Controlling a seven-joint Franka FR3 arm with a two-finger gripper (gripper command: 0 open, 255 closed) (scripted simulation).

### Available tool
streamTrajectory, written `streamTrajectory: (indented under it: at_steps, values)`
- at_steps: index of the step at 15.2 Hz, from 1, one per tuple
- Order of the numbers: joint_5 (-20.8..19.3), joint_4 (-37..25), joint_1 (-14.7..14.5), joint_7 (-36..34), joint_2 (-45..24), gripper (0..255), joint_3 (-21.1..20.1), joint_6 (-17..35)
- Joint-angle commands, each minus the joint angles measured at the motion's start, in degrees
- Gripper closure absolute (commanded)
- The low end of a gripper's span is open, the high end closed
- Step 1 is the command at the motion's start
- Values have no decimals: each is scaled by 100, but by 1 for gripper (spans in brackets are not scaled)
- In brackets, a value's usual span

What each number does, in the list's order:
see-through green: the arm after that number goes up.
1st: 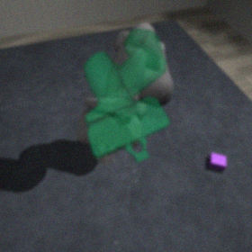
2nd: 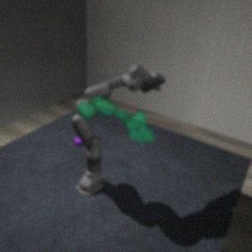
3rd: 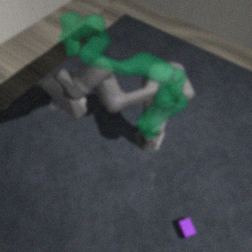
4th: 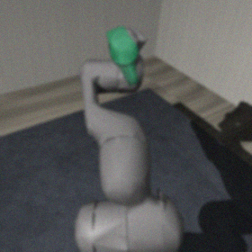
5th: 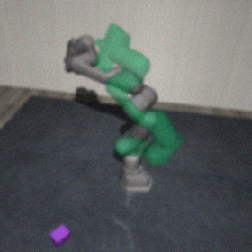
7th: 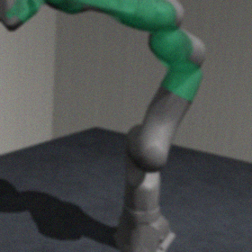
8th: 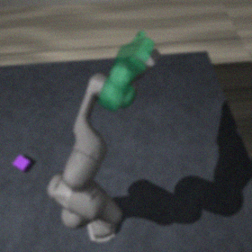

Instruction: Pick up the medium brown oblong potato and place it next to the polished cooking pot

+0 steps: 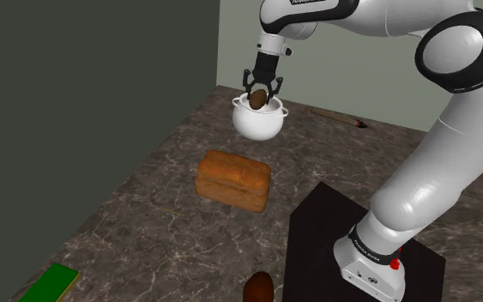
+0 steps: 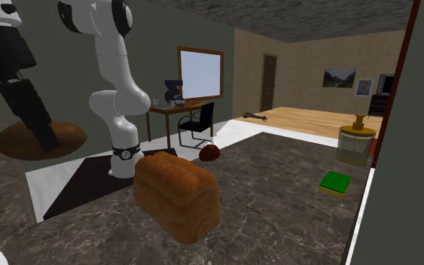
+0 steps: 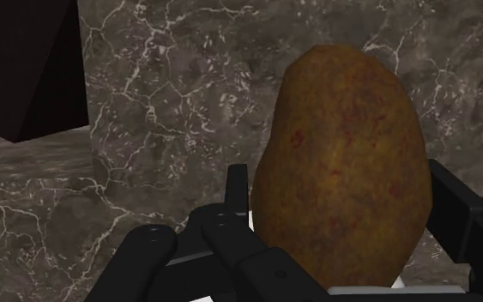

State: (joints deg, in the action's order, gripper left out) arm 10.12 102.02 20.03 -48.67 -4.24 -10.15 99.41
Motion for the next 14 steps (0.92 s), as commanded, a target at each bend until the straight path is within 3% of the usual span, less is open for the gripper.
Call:
streamTrajectory:
  at_steps: [1,14]
  values:
    - [-46,-162,147,267,-115,255,131,-95]
    - [-262,-1734,1011,1677,-1230,255,793,-786]
